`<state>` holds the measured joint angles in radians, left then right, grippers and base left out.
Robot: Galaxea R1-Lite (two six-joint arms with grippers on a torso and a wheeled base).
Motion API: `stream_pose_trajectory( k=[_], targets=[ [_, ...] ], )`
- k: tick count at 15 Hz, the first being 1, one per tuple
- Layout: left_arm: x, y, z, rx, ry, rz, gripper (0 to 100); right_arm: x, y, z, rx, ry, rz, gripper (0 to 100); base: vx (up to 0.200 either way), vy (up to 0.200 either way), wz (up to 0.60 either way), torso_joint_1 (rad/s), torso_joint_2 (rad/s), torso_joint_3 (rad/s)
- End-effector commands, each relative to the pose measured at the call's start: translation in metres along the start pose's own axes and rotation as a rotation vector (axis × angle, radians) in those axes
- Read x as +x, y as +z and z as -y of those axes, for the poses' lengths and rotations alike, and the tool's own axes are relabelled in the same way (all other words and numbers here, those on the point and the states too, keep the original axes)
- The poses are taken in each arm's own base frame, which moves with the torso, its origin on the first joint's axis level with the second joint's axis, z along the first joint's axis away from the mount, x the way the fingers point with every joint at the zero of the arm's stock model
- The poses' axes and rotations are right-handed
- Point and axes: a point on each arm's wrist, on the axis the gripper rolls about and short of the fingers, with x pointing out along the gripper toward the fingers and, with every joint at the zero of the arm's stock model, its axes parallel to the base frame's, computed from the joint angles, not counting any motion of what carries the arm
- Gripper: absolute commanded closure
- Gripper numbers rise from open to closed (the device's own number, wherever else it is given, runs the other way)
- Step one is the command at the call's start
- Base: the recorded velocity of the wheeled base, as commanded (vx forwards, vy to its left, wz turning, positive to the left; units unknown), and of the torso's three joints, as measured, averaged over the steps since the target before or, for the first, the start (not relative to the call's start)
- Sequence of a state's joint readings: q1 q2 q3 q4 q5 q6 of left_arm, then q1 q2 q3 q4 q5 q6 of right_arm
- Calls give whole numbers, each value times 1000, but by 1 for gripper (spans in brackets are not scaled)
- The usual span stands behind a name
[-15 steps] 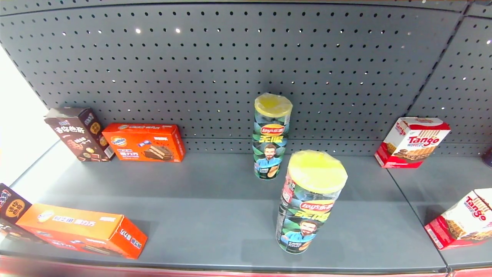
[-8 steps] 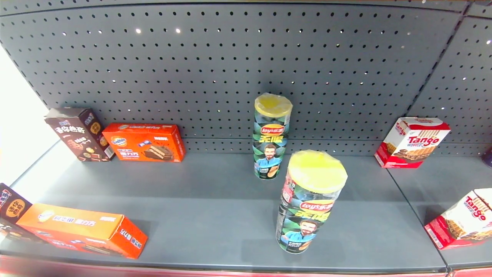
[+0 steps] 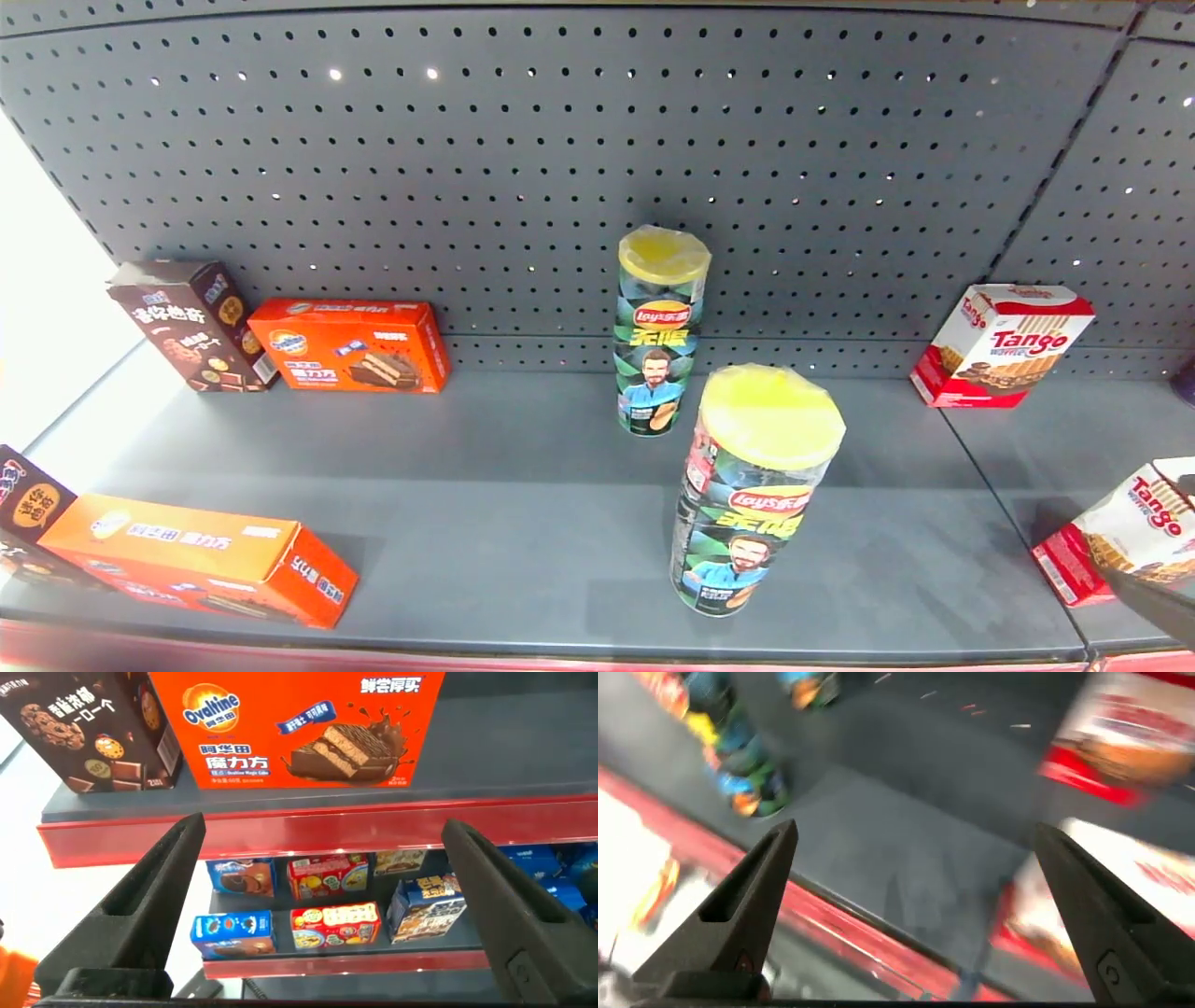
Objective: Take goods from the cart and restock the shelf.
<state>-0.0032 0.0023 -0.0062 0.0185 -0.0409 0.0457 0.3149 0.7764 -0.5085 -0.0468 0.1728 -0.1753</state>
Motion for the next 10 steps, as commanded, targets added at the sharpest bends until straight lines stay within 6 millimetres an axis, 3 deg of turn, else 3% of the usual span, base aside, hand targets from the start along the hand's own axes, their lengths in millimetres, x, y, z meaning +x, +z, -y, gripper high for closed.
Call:
stream_pose_trajectory(
  k=[1, 4, 10],
  targets=[
    [0, 0, 0, -1, -1, -4, 0, 45, 2, -5, -37, 124, -107, 0, 0, 0, 0, 0, 0, 0],
    [0, 0, 0, -7, 3, -2, 0, 74, 5, -18, -69, 190, -153, 0, 0, 0, 0, 0, 0, 0],
    [1, 0, 0, -6, 1, -5, 0, 116, 14, -21, -75, 189, -219, 0, 0, 0, 0, 0, 0, 0]
  ],
)
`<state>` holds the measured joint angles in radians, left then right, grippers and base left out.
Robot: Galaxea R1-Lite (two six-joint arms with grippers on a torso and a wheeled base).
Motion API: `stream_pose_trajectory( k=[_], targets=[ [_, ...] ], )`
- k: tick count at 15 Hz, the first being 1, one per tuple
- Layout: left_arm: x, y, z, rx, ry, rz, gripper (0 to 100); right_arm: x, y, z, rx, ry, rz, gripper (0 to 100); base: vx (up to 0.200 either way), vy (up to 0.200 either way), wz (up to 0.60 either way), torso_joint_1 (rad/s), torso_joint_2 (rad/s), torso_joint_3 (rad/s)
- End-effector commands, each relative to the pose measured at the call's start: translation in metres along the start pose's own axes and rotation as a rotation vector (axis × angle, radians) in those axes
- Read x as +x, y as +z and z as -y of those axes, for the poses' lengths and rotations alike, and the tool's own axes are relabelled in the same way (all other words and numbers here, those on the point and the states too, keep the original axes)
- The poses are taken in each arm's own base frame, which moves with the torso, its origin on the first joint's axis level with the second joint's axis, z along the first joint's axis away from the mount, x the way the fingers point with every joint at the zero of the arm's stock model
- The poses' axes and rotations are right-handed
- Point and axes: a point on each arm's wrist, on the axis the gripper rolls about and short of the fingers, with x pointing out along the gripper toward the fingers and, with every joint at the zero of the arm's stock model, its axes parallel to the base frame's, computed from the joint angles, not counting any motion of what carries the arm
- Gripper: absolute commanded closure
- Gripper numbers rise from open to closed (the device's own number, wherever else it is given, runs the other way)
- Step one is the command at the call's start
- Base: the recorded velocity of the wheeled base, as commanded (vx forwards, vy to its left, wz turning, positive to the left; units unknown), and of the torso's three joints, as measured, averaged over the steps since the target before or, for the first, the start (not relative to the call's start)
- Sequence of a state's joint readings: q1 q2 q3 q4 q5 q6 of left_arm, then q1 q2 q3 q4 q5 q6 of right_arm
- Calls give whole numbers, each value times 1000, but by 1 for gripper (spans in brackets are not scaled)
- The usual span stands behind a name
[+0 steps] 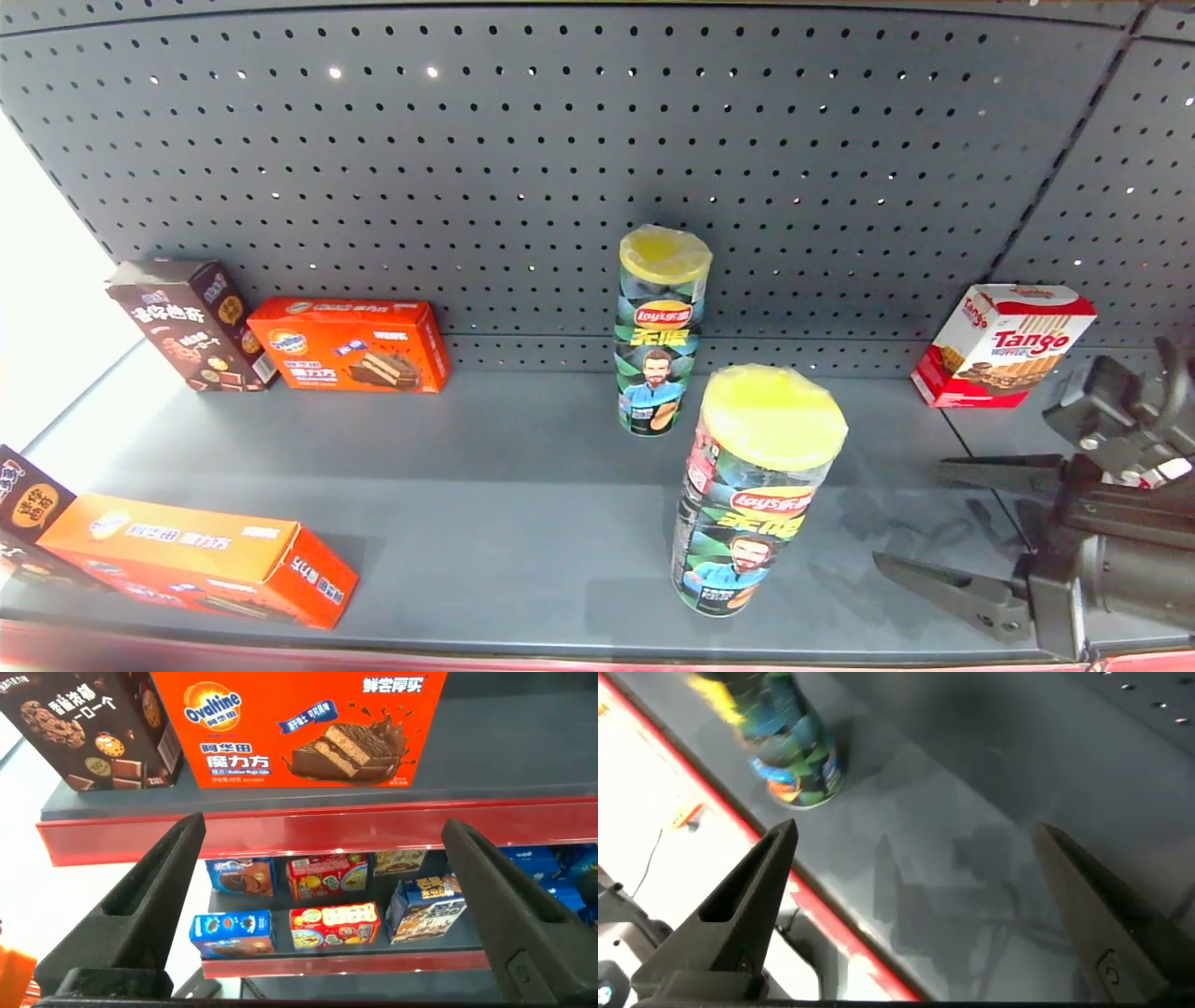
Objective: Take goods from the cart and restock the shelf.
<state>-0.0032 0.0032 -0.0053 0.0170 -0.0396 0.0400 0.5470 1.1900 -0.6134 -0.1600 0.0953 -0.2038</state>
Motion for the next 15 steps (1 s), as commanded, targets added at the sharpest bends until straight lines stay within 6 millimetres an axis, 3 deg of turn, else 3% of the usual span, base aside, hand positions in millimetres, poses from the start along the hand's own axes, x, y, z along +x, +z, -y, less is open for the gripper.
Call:
stream_pose_trajectory(
  k=[1, 9, 15],
  targets=[
    [0, 0, 0, 0, 0, -2, 0, 26, 6, 3, 3, 12, -51, 0, 0, 0, 0, 0, 0, 0],
    [0, 0, 0, 0, -2, -2, 0, 50, 17, 5, 0, 15, -71, 0, 0, 0, 0, 0, 0, 0],
    [0, 0, 0, 0, -2, -3, 0, 65, 28, -4, -23, 59, -66, 0, 0, 0, 0, 0, 0, 0]
  ],
)
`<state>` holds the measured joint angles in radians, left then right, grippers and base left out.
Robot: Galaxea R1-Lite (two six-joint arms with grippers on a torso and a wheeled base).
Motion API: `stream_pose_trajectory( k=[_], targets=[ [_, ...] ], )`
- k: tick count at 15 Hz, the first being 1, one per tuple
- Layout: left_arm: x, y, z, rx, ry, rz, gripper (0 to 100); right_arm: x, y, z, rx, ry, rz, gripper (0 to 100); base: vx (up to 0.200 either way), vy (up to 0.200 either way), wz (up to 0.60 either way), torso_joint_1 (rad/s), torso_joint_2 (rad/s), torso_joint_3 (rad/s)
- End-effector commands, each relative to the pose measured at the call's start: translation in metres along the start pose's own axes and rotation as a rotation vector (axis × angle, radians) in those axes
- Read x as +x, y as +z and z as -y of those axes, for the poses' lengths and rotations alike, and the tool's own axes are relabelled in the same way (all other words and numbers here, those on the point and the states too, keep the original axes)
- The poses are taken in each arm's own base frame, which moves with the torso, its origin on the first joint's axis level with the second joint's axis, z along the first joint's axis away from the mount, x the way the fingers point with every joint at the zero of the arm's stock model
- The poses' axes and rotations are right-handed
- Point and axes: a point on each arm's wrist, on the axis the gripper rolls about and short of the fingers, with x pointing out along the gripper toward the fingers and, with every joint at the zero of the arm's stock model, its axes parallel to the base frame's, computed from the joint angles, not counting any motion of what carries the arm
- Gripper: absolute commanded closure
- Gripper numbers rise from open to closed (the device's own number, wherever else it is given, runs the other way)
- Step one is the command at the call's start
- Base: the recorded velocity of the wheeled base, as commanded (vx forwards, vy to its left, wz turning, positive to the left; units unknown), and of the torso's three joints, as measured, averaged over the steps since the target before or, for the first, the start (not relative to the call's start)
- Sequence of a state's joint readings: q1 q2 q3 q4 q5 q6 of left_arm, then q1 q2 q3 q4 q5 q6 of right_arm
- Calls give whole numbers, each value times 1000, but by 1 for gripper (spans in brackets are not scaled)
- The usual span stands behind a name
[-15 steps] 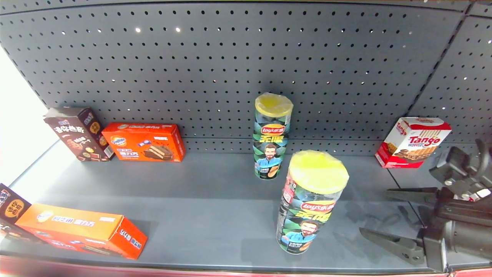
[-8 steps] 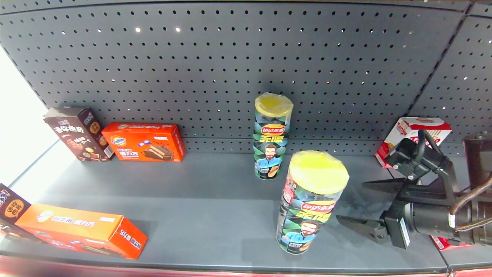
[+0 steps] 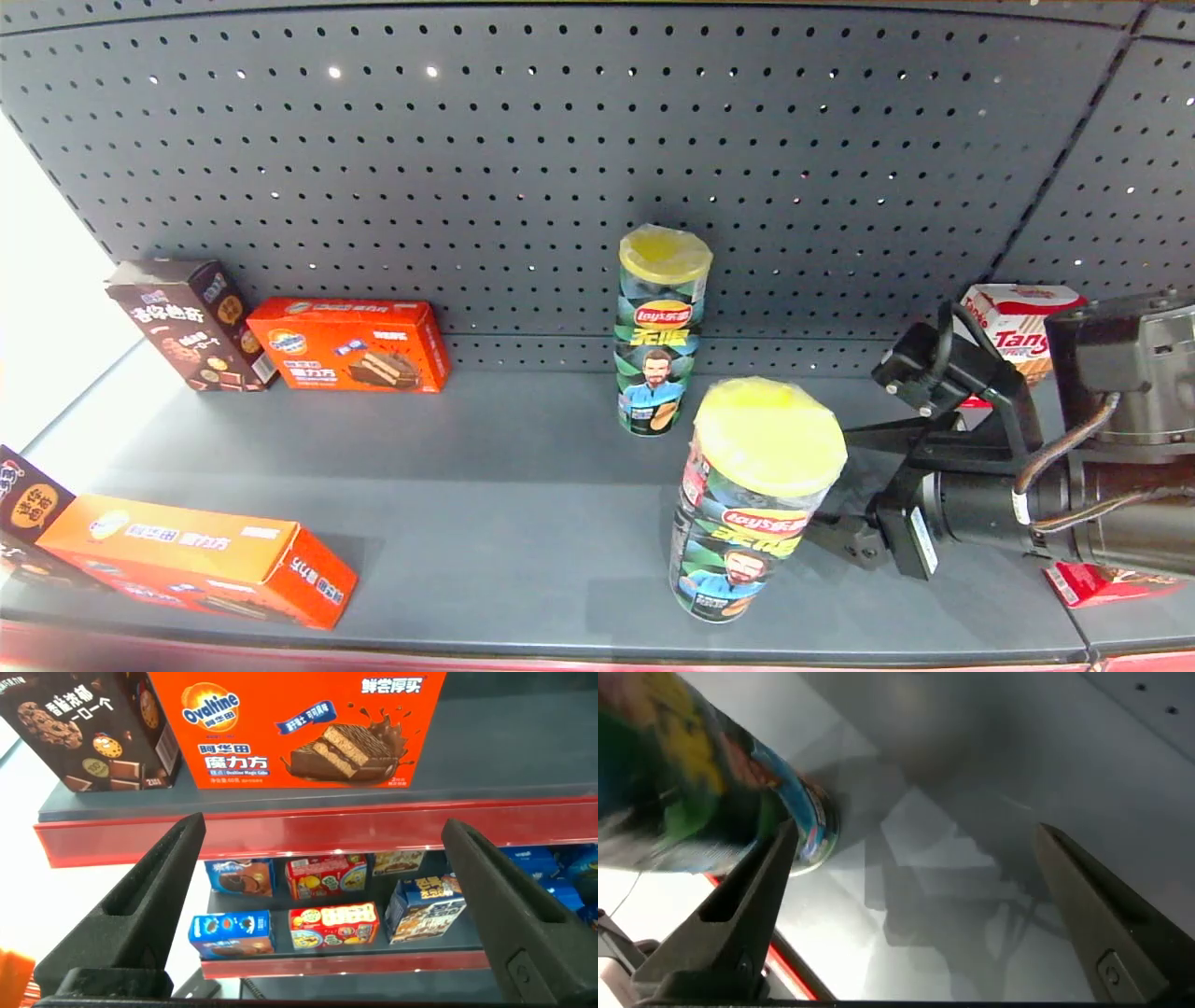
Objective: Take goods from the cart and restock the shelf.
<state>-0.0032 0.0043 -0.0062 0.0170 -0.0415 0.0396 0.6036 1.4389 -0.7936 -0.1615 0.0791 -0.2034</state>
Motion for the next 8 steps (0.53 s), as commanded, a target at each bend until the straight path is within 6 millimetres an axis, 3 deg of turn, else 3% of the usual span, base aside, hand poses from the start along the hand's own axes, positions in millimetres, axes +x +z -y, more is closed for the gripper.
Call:
stream_pose_trajectory(
  k=[1, 4, 8],
  targets=[
    [0, 0, 0, 0, 0, -2, 0, 4, 1, -4, -9, 10, -7, 0, 0, 0, 0, 0, 0, 0],
    [0, 0, 0, 0, 0, -2, 0, -3, -5, -3, -4, -5, -13, 0, 0, 0, 0, 0, 0, 0],
    [0, 0, 0, 0, 0, -2, 0, -30, -35, -10, 0, -1, -39, 0, 0, 0, 0, 0, 0, 0]
  ],
)
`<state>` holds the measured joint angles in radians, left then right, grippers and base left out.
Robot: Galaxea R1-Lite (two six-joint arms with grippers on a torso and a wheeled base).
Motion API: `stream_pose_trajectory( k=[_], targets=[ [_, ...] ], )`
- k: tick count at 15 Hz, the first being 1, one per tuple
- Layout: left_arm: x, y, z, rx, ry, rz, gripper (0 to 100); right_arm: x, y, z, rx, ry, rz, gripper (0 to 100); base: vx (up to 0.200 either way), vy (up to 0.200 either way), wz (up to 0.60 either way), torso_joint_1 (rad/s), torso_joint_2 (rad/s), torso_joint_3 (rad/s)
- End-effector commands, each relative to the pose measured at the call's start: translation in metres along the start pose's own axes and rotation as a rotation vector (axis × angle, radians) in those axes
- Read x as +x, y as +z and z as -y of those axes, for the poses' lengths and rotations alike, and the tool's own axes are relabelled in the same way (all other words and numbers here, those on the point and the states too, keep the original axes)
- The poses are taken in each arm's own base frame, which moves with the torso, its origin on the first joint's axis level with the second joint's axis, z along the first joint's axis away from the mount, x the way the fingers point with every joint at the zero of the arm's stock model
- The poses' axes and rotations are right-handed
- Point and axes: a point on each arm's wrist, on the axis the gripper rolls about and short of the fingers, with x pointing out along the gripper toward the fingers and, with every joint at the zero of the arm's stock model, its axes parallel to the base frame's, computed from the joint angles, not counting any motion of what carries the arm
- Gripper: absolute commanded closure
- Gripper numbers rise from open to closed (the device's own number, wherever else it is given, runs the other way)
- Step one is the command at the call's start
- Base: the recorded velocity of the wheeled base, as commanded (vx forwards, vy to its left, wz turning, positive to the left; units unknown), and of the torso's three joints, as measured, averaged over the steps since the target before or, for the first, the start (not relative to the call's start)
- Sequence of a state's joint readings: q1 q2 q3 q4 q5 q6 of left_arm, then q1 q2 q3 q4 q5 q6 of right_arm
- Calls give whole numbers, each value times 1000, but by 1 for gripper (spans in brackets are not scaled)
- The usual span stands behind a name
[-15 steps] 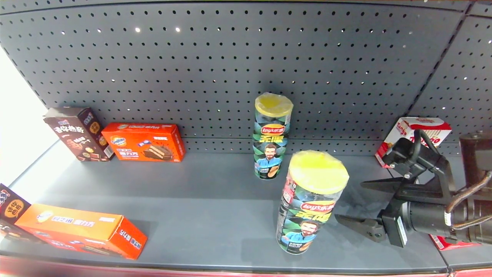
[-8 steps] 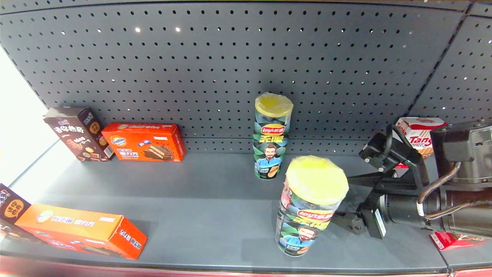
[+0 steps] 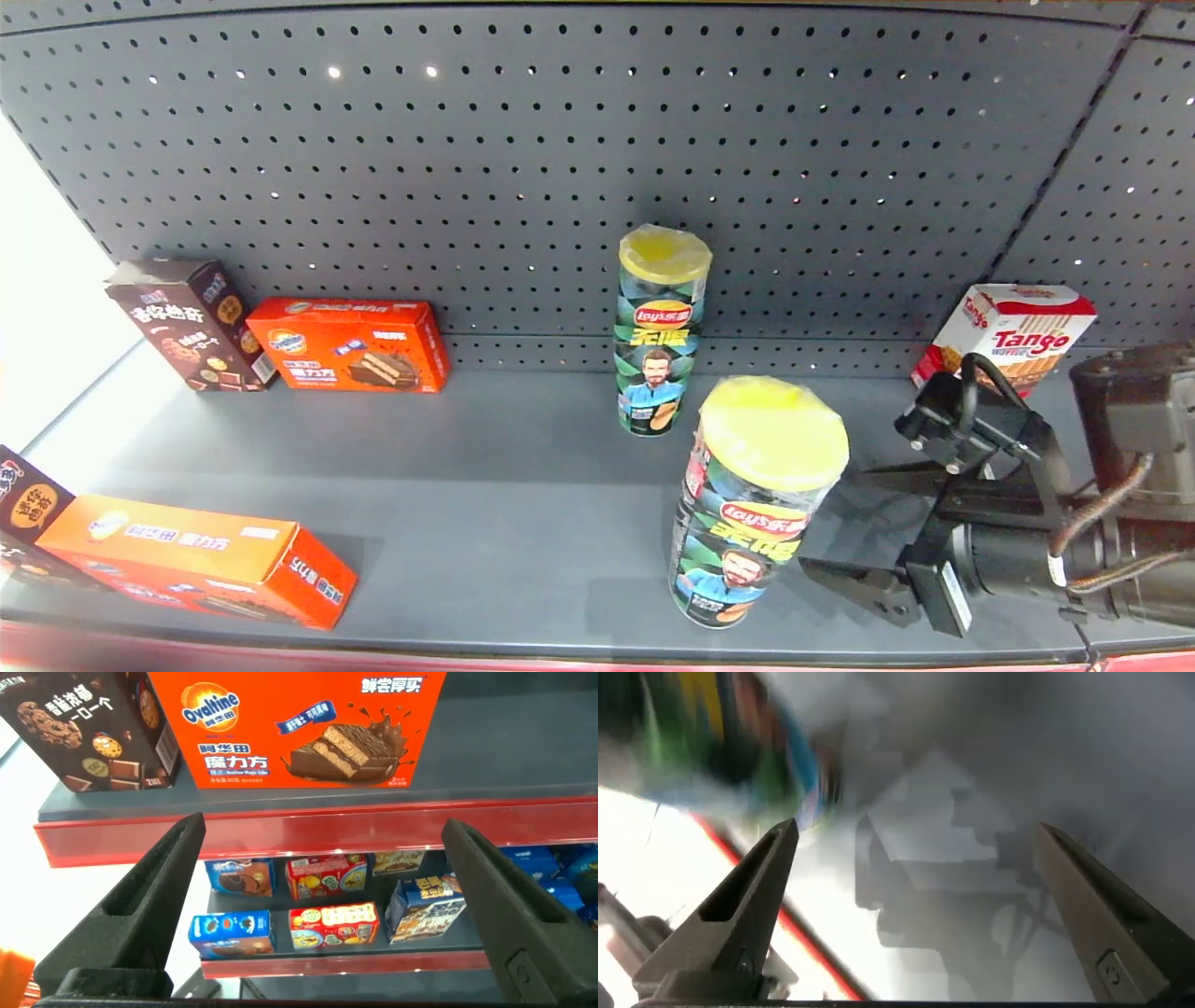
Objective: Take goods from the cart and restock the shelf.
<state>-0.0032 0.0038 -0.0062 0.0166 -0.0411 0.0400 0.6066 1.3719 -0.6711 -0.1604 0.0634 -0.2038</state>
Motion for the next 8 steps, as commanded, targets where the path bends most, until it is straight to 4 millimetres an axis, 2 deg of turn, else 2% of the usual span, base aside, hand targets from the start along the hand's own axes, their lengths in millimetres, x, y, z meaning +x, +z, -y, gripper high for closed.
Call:
stream_pose_trajectory(
  k=[1, 4, 8],
  targets=[
    [0, 0, 0, 0, 0, -4, 0, -19, -10, -5, -4, 4, 23, 0, 0, 0, 0, 0, 0, 0],
    [0, 0, 0, 0, 0, -6, 0, -19, -4, -6, -15, 15, 44, 0, 0, 0, 0, 0, 0, 0],
    [0, 0, 0, 0, 0, -4, 0, -3, 9, -3, -14, 13, 38, 0, 0, 0, 0, 0, 0, 0]
  ],
)
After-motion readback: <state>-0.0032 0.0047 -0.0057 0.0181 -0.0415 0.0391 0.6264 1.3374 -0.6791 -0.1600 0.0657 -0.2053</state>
